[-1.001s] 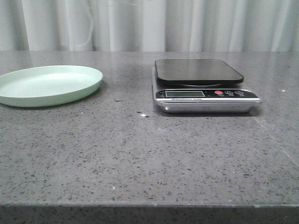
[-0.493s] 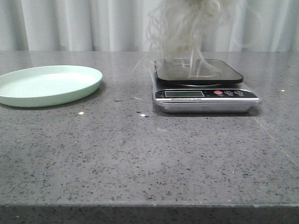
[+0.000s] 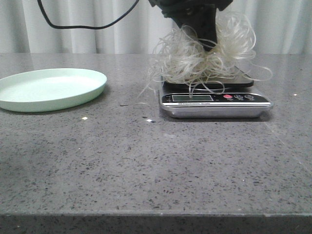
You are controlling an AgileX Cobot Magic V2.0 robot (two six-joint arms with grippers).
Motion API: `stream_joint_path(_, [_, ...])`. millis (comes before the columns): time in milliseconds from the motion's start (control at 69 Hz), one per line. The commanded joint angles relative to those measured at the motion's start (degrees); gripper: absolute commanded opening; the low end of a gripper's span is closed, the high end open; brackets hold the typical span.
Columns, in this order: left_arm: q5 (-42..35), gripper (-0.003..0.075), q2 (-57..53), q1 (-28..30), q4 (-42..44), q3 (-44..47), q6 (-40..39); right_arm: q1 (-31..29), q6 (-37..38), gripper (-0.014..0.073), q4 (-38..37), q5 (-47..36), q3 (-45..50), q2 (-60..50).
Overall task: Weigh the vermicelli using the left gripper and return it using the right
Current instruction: 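Lift the vermicelli with the left gripper and carry it onto the scale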
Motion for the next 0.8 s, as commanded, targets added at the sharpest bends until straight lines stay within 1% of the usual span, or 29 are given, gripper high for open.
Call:
stream_joint_path(0, [-0.4, 0.0171, -2.8, -0.3, -0.6, -2.0, -0.7, -0.3, -0.2, 0.0152, -0.6, -4.7, -0.4, -0.9])
stream_joint_path(87, [-0.4, 0.0211, -2.9, -0.3, -0.3, -2.0, -0.7, -0.3, -0.2, 0.0152, -0.6, -4.7, -0.4, -0.9])
stream_joint_path(145, [-0.2, 0.0256, -2.9, -0.3, -0.1, -2.1, -0.7, -0.3, -0.2, 0.0152, -0.6, -4.7, -0.4, -0.9])
stream_joint_path(305, [0.6, 0.0446, -3.1, -0.3, 0.4, -2.2, -0.7, -0.3, -0.2, 0.0152, -0.6, -4.7, -0.4, -0.9])
stream_joint_path(421, [1.3, 0.0539, -3.3, -0.3, 1.0, -2.4, -0.7, -0.3, -0.2, 0.0152, -0.6, -4.7, -0.4, -0.9])
stream_joint_path(479, [2.4, 0.0561, -3.3, -0.3, 1.4, -3.4, -0.7, -0.3, -0.2, 0.0152, -0.6, -4.7, -0.4, -0.9])
stream_joint_path(667, [7.9, 0.0562, -3.3, -0.3, 3.2, -9.2, -0.8, -0.3, -0.2, 0.0152, -0.6, -4.7, -0.4, -0.9])
stream_joint_path(783, [9.6, 0.056, -4.3, 0.3, 3.6, -13.1, -4.0, -0.3, -0.2, 0.0152, -0.6, -4.7, -0.4, -0.9])
